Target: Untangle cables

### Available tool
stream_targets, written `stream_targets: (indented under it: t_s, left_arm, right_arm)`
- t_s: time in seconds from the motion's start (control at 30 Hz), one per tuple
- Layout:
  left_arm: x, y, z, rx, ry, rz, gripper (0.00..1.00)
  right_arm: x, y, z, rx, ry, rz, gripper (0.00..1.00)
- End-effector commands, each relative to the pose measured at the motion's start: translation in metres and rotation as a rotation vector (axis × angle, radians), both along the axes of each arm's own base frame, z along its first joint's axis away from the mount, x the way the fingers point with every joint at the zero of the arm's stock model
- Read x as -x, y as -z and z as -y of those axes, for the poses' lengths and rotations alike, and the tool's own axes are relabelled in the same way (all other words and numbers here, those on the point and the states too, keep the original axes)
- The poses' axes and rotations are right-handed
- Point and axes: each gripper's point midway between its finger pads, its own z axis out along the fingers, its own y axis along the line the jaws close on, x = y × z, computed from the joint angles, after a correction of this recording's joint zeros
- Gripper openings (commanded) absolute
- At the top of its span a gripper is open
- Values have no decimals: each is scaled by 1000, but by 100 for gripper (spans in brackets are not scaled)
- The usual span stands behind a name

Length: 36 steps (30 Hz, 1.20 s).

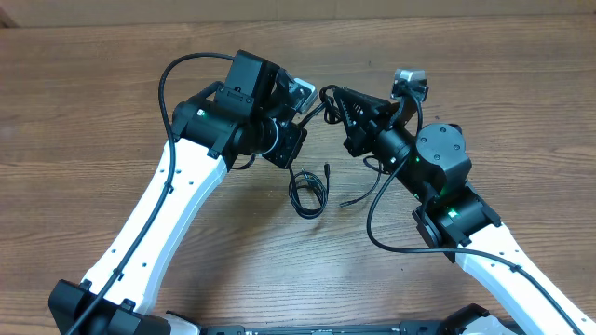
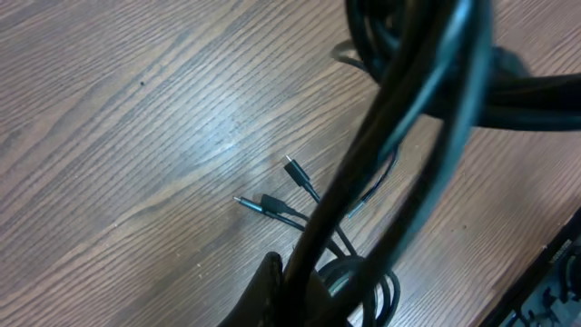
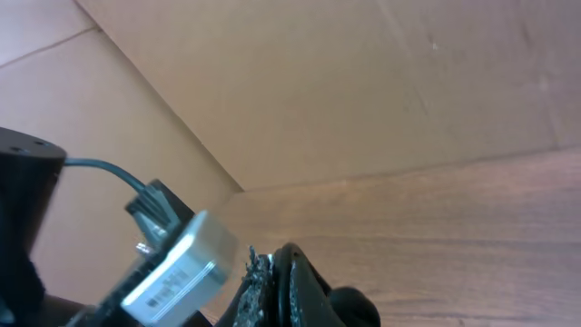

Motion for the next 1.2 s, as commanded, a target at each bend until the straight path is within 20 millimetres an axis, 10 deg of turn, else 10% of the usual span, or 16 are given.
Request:
stream_targets:
  t_s: [0.0,0.2,0.33,0.8,1.0,1.17]
  left_arm:
    - [4,4,-1,-20,72,24,4]
    - [-1,-1,3,-13,129,76,4]
    - [-1,-1,3,-24,162,95,4]
    - [13,-19,34,134,373,153,4]
    - [17,-22,38,158,420,167,4]
    - [22,-25,42,186,452,166,4]
  right_arm:
    - [1,-10,12,4,53,5,8]
    - [4,20,13,64,50,-104,58]
    - [6,30,14,85,50,-140,64]
    - [26,53,-9,89,-123,-242,61]
    - [27,65,-9,108,-122,-284,32]
    - [24,68,-4,120,-88,-290,29]
